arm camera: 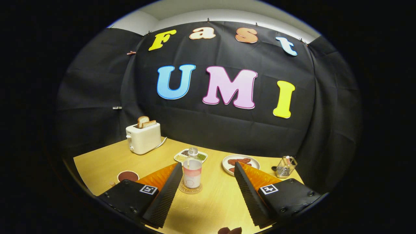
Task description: Take the bottle from table, then pour the juice into the cup, finally place the bottle on the coaster
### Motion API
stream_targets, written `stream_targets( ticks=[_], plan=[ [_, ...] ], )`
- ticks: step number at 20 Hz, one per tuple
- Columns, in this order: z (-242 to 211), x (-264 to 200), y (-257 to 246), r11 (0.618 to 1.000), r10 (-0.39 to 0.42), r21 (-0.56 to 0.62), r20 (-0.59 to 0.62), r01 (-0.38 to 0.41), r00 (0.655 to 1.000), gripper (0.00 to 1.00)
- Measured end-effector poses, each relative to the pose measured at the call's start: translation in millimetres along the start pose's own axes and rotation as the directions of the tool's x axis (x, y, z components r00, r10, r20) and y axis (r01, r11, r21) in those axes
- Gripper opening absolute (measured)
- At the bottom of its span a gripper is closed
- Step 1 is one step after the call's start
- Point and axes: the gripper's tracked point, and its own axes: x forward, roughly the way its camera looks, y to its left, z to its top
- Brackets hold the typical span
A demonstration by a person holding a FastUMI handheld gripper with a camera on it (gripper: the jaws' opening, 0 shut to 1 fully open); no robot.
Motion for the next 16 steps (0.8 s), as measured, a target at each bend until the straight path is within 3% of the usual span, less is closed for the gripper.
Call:
stream_targets(
  ticks=[8, 13, 16],
  plan=[
    [40, -55, -32, 0.996, -0.044, -0.076, 0.044, 0.047, 0.998, 0.97],
    [38, -81, -35, 0.993, -0.023, -0.118, 0.036, 0.027, 0.999, 0.98],
    [38, -97, -34, 0.997, -0.012, -0.08, 0.039, 0.015, 0.999, 0.98]
  ],
)
